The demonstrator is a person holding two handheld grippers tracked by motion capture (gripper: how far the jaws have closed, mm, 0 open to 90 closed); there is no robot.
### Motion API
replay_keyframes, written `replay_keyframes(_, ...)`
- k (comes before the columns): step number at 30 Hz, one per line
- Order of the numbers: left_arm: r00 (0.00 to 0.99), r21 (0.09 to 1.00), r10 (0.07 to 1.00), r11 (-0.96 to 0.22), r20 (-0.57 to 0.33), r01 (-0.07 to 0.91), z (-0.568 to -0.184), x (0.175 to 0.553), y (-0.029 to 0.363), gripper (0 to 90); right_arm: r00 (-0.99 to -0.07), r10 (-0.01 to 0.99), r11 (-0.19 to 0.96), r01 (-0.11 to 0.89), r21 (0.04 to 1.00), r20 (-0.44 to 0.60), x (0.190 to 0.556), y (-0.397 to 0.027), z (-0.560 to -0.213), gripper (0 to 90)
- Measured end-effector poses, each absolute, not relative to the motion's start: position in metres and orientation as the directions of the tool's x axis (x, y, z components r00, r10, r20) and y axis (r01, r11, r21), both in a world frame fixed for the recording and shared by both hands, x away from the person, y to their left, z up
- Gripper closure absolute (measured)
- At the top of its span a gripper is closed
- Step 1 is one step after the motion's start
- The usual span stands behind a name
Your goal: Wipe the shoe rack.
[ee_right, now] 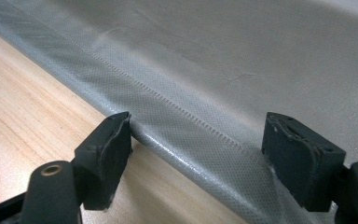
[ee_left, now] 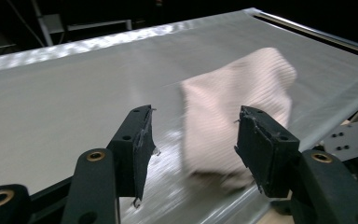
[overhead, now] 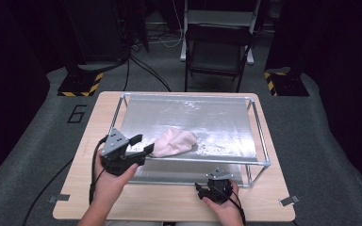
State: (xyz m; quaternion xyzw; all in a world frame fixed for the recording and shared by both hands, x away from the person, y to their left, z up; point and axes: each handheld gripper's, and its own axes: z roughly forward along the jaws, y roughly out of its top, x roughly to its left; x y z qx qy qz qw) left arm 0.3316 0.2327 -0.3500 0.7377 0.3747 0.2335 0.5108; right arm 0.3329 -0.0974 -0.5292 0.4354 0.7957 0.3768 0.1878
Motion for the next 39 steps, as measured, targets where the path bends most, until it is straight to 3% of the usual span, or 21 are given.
replay_keyframes(6,0.614,0.928,0.787,-0.185,-0.057,0.323,-0.357,0.327,0.254,38.8,-0.556,0.831,0.338,0.547,0.766,0.03,0.333,-0.097,-0.529,23.9)
replay_keyframes(15,0.632,0.893,0.772,-0.236,-0.067,0.383,-0.368,0.325,0.259,38.3,-0.553,0.832,0.332,0.55,0.766,0.036,0.333,-0.097,-0.529,23.8)
replay_keyframes(25,0.63,0.911,0.777,-0.261,0.001,0.32,-0.376,0.315,0.259,37.5,-0.548,0.836,0.329,0.559,0.761,0.041,0.333,-0.096,-0.529,23.7)
replay_keyframes(27,0.622,0.912,0.783,-0.251,-0.006,0.324,-0.376,0.314,0.261,37.6,-0.571,0.821,0.362,0.524,0.771,0.002,0.337,-0.097,-0.529,23.7)
replay_keyframes(39,0.612,0.909,0.791,-0.25,-0.008,0.334,-0.375,0.314,0.267,37.9,-0.58,0.814,0.355,0.552,0.754,0.041,0.341,-0.087,-0.529,23.1)
